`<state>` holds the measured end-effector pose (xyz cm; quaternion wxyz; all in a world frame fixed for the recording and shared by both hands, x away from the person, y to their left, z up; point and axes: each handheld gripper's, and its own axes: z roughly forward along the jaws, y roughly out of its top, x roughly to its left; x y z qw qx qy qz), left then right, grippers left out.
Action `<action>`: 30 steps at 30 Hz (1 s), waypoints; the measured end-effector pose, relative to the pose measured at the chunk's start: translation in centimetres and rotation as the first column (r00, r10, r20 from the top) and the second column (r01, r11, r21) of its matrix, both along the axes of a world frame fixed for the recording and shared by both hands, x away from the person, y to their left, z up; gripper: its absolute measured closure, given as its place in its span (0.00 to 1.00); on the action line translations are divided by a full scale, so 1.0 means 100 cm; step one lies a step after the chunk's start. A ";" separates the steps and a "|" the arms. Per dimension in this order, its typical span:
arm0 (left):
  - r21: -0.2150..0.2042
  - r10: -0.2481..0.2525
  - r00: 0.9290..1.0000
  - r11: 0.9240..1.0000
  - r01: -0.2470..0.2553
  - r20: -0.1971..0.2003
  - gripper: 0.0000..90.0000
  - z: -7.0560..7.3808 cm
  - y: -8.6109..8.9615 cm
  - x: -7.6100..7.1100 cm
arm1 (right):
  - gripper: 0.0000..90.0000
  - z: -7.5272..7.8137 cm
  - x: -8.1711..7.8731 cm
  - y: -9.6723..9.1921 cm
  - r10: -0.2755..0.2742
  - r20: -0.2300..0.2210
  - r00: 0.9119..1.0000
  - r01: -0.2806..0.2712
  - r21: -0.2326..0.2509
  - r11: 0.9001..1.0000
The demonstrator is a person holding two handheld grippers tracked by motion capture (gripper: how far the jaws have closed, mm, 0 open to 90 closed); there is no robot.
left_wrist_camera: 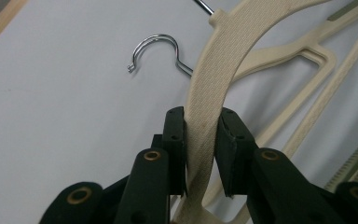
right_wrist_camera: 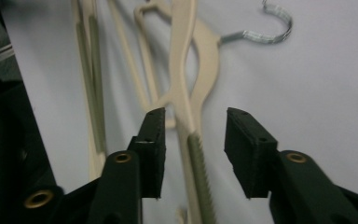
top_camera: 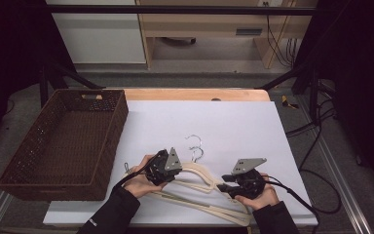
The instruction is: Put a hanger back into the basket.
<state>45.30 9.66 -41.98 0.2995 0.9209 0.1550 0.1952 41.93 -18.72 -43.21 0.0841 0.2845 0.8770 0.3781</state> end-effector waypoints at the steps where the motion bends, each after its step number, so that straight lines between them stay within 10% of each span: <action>1: 0.000 -0.004 1.000 1.000 0.004 0.001 0.83 0.001 0.000 -0.001 | 0.60 0.003 0.001 0.002 -0.016 0.013 1.000 0.016 0.017 1.000; 9: 0.006 0.007 1.000 1.000 -0.007 0.000 0.83 0.004 -0.002 -0.010 | 0.50 0.017 0.019 0.039 -0.016 0.035 0.999 0.015 0.047 0.999; 16: 0.005 0.008 1.000 1.000 -0.008 -0.004 0.83 0.005 -0.002 -0.014 | 0.83 0.012 0.030 0.061 0.037 -0.039 0.999 -0.036 0.036 0.999; 21: -0.024 0.001 0.999 1.000 -0.002 -0.032 0.79 0.009 0.003 -0.013 | 0.87 0.016 0.029 0.060 0.078 -0.055 0.995 -0.075 0.057 0.996; 30: -0.086 -0.055 0.993 0.995 0.047 -0.102 0.74 0.022 0.009 -0.015 | 0.95 0.039 0.016 0.060 0.242 -0.045 0.969 -0.231 0.172 0.958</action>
